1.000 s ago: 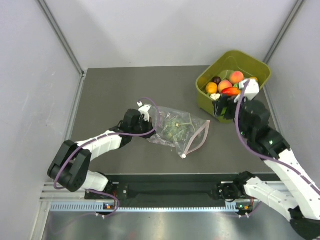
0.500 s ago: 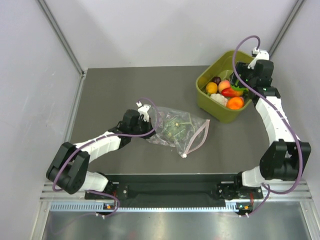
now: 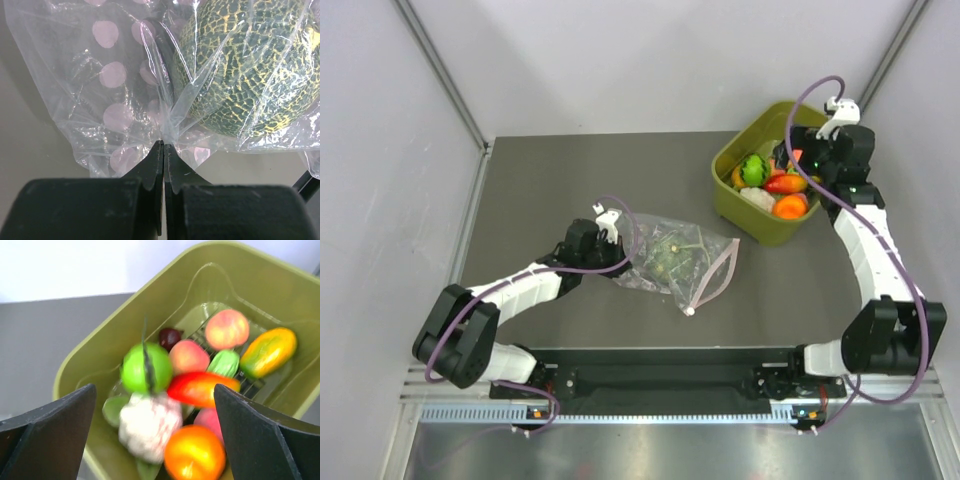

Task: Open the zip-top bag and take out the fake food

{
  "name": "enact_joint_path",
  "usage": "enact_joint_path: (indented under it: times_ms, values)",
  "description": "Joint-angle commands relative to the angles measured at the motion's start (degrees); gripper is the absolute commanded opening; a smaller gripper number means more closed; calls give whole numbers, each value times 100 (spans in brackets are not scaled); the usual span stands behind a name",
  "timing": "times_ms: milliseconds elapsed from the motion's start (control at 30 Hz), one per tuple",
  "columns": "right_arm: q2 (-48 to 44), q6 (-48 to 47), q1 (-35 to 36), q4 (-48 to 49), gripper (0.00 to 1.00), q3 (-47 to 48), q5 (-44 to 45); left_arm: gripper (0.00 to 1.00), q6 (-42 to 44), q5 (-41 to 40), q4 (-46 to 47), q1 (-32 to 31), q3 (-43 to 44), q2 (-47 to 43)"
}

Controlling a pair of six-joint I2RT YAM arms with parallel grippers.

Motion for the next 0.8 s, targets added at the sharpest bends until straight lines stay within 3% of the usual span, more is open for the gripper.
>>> enact_joint_path:
  times_ms: [0,200,367,600,767]
  values:
    - [-913,88,245,184,100,-465,-222,0,-1,50,202,28,-52,-140]
    - [-2118,202,1711,-570,95,-1784,182,0,-19,14,228,28,-88,-210]
    - [-2873,684,2766,-1387,90,-2540,1201,0,-27,32,211,28,-79,-184]
    - [-3209,1283,3550,-2593,87,-2821,2440,0,-27,-3,211,36,-88,-228]
    - [-3122,1476,3708,-2367,86,-3199,2187,0,-27,23,228,36,-88,-228]
